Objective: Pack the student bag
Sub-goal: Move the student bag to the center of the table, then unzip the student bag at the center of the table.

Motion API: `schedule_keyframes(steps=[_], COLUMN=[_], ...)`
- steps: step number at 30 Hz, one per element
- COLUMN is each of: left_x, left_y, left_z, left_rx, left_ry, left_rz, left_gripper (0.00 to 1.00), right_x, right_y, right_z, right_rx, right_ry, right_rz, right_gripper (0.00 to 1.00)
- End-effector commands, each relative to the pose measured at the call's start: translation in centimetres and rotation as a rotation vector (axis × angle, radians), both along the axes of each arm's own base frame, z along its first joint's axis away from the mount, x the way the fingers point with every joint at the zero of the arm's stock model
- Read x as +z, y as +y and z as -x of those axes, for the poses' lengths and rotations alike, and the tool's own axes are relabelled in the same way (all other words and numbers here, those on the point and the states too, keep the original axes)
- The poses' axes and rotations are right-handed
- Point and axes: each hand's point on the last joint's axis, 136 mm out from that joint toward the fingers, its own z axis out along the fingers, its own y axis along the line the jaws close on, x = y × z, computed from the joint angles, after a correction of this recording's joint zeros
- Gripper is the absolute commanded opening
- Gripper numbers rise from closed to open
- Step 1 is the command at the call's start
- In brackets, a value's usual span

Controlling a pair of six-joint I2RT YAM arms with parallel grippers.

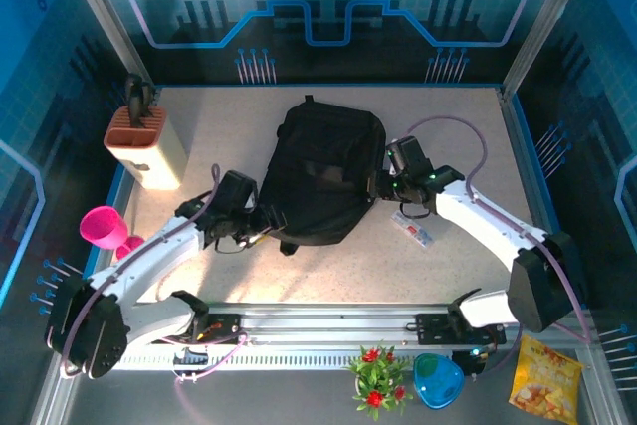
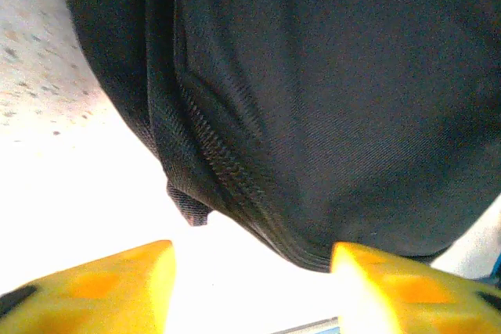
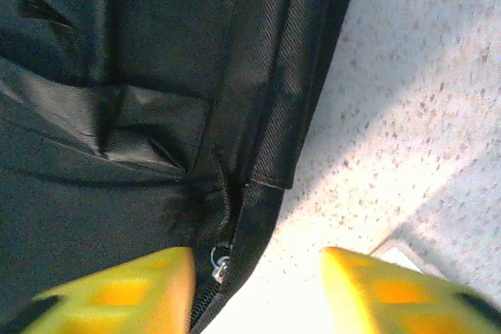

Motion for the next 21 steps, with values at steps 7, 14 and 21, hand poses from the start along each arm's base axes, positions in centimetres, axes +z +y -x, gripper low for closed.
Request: schedule_keyframes(steps=[7,14,21], left_x=[9.0,9.7,6.1], left_y=[-1.4,-7.1,-12.2], left_z=[-8.0,-14.0,-17.2], left_rx=[-0.145,-0.261,-0.375], left_ry=[-0.327,-0.397,-0.347], left_rz=[-0.138,-0.079,-0.159], left_gripper=[0.74,0.74,0.62], right_x=[7.2,5.2,2.5], right_y=[-1.3,-0.7,-0.9], right_z=[-4.1,-4.8,-4.2], right_rx=[-0.042,-0.05,-0.071], right_ry=[-0.235,-0.162,-0.078], right_rz=[-0.087,-0.141,-0.196], right_gripper=[0.88,1.0,1.0])
